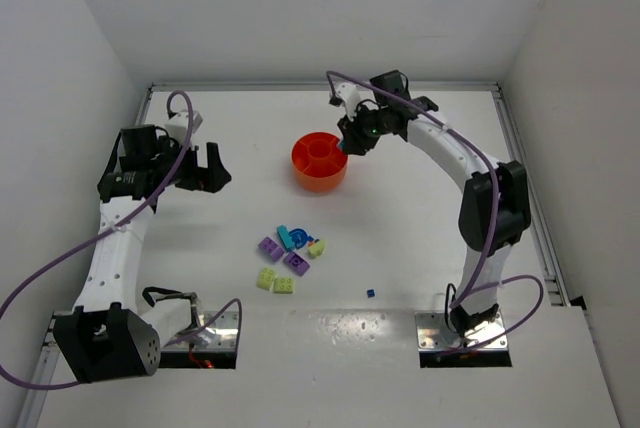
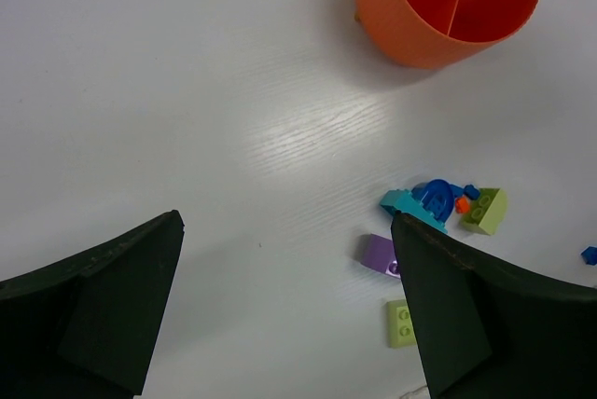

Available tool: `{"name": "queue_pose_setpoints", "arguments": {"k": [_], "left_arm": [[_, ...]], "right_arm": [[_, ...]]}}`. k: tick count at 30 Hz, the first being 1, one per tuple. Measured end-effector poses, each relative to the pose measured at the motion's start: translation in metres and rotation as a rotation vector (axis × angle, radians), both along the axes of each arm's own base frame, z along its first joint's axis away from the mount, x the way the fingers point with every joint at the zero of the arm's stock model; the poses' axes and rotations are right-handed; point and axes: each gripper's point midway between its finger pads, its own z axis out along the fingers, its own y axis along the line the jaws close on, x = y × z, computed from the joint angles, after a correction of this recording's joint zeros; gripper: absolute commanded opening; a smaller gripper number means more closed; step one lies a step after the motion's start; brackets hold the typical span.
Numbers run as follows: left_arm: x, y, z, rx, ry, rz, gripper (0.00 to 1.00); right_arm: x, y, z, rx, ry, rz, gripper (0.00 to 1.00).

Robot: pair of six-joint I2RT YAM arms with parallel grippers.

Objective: Sort the legos into containers by color

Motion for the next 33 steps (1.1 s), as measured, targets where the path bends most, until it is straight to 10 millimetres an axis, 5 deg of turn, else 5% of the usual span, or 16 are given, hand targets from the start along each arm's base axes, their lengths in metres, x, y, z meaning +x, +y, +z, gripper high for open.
{"name": "queue_pose_setpoints", "arguments": {"k": [15, 33], "left_arm": [[0.001, 0.001, -0.002, -0.007, 0.008, 0.002, 1.0], [0.001, 0.002, -0.007, -0.021, 0.02, 0.0, 1.0]], "right_arm": [[0.009, 0.002, -0.032, -0.031, 0.054, 0.068, 0.22], [0.015, 0.009, -0.026, -0.001, 0.045, 0.071, 0.55]]}}
